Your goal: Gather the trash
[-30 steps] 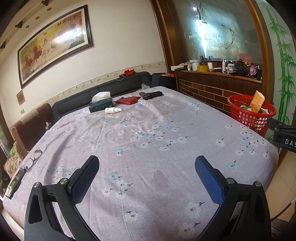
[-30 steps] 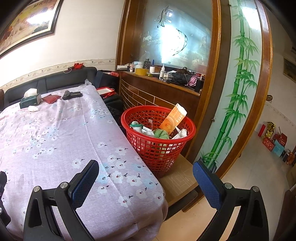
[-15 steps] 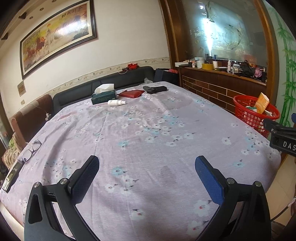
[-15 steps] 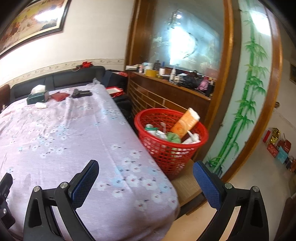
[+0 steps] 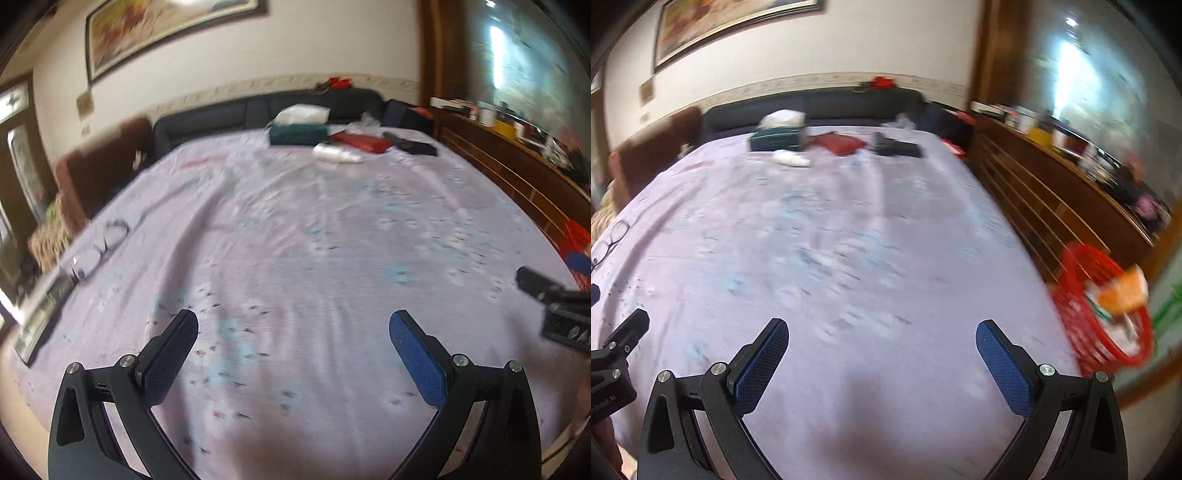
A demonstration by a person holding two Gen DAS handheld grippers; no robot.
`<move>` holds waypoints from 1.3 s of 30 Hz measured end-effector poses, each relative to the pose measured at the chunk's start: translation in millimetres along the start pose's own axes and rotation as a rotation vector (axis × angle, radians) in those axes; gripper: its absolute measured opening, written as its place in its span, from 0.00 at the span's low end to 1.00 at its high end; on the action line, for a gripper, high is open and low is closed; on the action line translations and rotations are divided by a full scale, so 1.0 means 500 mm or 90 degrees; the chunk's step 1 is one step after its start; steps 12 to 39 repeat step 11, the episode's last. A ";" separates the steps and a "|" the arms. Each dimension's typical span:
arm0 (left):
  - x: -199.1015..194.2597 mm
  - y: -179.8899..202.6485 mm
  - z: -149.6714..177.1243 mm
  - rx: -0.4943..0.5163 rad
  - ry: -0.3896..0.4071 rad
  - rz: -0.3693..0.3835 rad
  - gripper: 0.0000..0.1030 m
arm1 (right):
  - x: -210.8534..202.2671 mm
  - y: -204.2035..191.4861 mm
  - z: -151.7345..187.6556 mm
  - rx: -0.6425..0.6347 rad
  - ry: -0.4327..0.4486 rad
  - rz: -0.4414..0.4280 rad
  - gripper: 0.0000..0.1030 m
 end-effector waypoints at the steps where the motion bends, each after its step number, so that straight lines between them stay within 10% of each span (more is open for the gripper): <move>1: 0.016 -0.013 -0.002 -0.011 -0.019 0.007 1.00 | 0.021 -0.027 -0.012 -0.017 -0.017 -0.005 1.00; 9: 0.104 -0.091 -0.019 -0.087 -0.104 0.030 1.00 | 0.149 -0.115 -0.051 -0.028 -0.117 -0.036 0.99; 39: 0.117 -0.093 -0.021 -0.068 -0.113 0.005 1.00 | 0.166 -0.121 -0.052 -0.028 -0.122 -0.025 0.99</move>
Point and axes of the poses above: each gripper's, at about its wrist camera, not at the fingertips, and x roughly the way its jaws point, y to its right, z to its underside, the point moved 8 cm from there along x, roughly the way its jaws point, and after that the axes turned 11 degrees about -y, right-handed, at the moved point
